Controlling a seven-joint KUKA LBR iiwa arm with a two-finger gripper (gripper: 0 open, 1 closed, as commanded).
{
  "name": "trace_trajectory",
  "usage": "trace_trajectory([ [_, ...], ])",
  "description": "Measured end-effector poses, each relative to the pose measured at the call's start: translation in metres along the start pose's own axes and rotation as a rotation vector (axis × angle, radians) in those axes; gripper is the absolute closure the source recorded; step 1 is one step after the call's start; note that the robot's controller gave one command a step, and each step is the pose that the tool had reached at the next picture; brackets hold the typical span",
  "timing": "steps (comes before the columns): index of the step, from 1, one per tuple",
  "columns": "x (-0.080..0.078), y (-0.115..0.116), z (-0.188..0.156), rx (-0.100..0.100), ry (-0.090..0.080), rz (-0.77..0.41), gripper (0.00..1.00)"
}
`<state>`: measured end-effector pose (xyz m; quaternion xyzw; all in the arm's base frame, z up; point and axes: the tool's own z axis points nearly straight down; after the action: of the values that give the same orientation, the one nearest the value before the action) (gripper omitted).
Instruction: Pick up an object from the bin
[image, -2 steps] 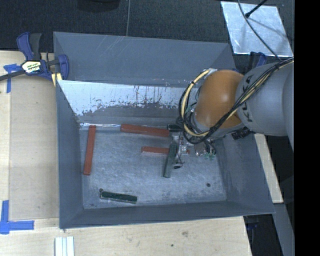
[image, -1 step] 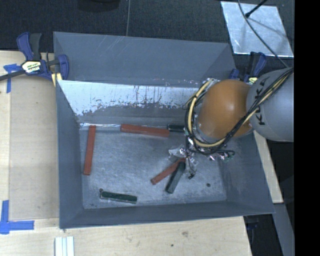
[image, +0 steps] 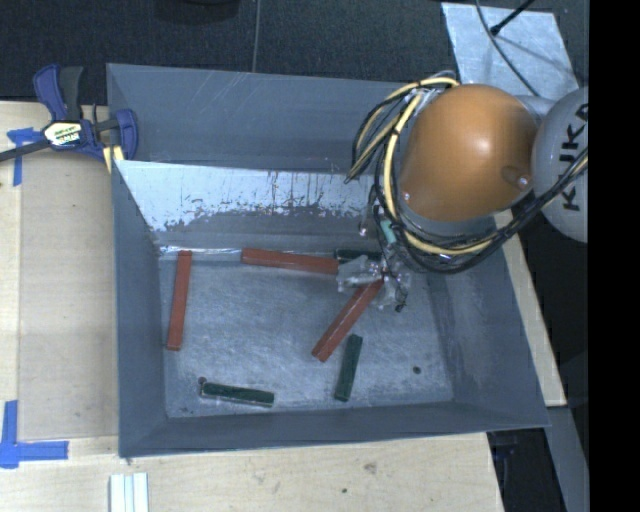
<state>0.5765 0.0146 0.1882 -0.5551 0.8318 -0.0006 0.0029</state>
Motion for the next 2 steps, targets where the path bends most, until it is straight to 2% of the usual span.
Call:
trace_trajectory([
  [2,0.0011,0.0004,0.0008,-0.005,0.003,0.003,1.0],
])
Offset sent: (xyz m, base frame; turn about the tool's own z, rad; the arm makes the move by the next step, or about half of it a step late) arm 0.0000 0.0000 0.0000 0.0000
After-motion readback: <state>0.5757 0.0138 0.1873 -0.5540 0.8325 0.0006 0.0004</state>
